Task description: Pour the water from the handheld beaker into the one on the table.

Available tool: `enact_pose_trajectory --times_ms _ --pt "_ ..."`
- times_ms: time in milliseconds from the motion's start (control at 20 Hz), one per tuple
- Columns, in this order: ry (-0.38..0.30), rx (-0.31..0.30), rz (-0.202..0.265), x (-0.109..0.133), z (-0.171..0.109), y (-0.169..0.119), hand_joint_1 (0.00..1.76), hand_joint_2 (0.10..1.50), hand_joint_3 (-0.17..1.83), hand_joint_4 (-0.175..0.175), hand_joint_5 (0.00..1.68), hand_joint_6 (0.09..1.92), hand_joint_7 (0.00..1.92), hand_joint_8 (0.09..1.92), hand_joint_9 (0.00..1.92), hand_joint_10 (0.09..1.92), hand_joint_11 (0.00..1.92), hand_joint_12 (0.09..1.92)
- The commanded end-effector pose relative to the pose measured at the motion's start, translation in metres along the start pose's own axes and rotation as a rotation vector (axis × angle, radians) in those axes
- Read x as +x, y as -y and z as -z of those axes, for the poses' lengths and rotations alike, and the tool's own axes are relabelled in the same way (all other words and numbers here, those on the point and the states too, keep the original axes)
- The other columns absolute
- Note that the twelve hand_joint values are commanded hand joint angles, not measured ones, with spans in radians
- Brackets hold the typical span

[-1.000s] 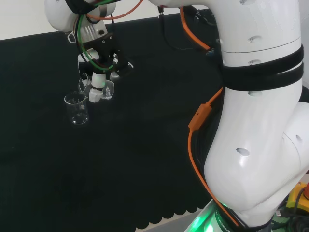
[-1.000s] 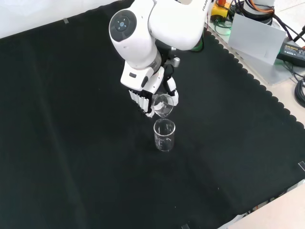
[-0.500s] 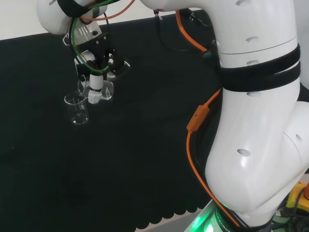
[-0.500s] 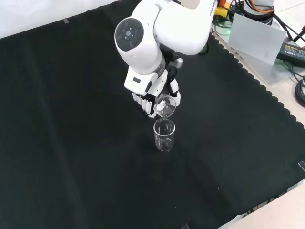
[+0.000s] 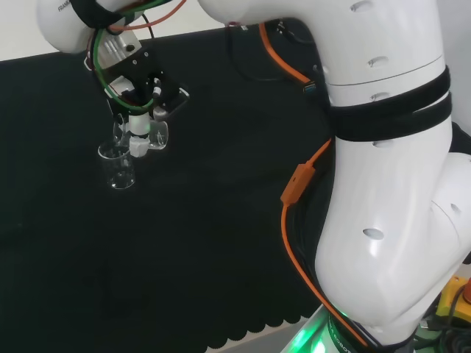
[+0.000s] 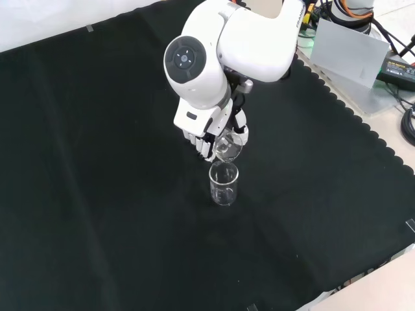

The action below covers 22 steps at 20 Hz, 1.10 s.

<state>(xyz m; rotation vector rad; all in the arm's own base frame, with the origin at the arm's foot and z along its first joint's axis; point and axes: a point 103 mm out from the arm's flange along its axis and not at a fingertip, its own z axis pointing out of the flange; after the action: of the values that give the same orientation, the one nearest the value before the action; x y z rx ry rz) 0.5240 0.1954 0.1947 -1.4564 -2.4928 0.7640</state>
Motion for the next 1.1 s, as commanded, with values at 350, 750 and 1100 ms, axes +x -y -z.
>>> enact_pose_trajectory --times_ms 350,750,1100 --pt "0.058 0.061 -0.021 0.0026 0.0101 0.0002 1.31 0.62 0.78 -0.175 1.19 0.84 1.25 0.82 1.53 0.76 1.21 0.8" --pt "0.087 0.1 -0.031 0.0045 0.0117 -0.0017 1.31 0.61 0.78 -0.175 1.18 0.85 1.25 0.82 1.53 0.77 1.21 0.8" --pt "0.122 0.13 -0.038 0.008 0.0133 -0.0032 1.31 0.61 0.79 -0.175 1.18 0.85 1.25 0.83 1.53 0.77 1.2 0.8"
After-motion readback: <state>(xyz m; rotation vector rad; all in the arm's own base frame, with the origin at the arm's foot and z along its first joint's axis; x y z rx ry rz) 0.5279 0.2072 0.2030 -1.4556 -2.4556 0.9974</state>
